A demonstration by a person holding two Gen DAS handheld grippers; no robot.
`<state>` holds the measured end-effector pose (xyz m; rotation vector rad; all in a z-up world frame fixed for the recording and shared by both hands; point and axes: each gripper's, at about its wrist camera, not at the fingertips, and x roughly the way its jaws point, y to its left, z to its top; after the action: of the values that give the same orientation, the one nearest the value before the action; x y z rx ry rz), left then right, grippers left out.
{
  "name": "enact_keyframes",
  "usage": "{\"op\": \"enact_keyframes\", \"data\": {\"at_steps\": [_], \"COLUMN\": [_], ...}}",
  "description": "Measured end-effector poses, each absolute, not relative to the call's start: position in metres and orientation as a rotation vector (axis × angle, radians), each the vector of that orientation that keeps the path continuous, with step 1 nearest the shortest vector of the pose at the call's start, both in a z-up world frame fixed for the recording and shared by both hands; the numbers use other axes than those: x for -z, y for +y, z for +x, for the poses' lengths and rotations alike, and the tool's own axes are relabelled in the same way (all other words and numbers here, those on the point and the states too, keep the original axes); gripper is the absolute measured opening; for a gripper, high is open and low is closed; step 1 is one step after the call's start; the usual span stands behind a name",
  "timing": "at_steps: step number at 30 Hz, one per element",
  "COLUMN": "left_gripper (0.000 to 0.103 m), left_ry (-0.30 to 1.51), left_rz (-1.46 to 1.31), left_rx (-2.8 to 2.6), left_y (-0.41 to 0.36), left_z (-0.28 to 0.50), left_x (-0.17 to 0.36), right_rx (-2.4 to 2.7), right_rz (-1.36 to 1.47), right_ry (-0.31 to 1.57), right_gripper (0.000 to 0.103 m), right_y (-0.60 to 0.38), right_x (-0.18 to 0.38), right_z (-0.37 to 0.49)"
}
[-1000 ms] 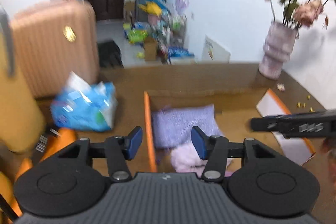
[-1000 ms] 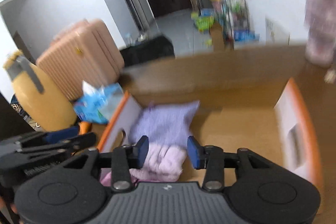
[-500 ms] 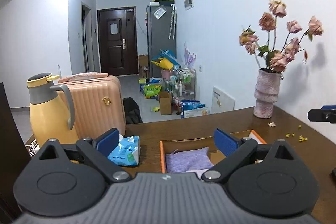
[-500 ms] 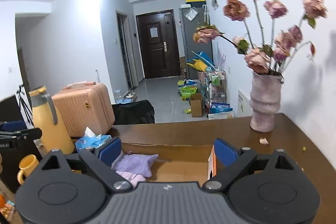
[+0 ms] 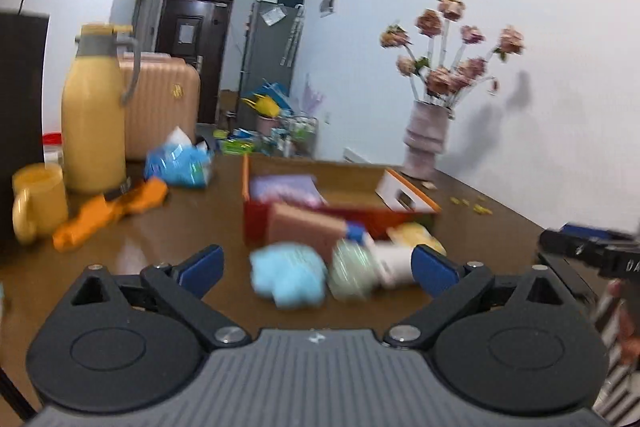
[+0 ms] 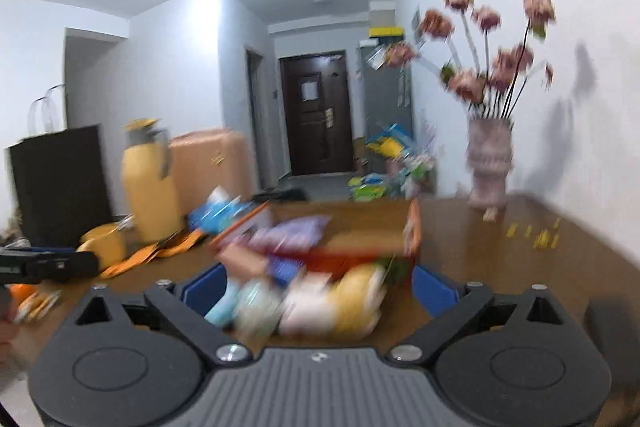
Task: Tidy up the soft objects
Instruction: 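Grasp the yellow-white plush dog with the right gripper and lift it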
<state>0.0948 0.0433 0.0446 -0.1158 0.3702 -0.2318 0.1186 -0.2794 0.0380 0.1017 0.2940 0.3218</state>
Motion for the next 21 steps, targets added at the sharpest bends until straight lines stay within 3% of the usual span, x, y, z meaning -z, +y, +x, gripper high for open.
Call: {"op": "enact_keyframes", "data": {"at_steps": [9, 18, 19, 21], "left_gripper": [0.103, 0.103, 0.103, 0.103], "left_ry": [0.434, 0.486, 0.492, 0.502], "left_rz": [-0.064, -0.027, -0.025, -0.019], "left_rx": [0.216, 0.201, 0.195, 0.183], "left_y": [0.025, 0.008, 0.008, 0.007], "left_z": [0.119, 0.174, 0.179, 0.186], "left_x": [-0.025, -0.01, -0.009, -0.008], "right_rx": [-0.264, -0.082, -0.047, -0.011], "right_rz": [0.223, 0.35, 0.323, 0.306], "right_ry": [0.406, 0.488, 0.498, 0.549], "right_gripper": [0.1, 0.098, 0.097, 0.077], "right_y": [-0.278, -0.25, -0.242, -0.235], "right_x": [0.002, 0.029, 0.033, 0.042], "right_z": [0.13, 0.251, 0.268, 0.292]}}
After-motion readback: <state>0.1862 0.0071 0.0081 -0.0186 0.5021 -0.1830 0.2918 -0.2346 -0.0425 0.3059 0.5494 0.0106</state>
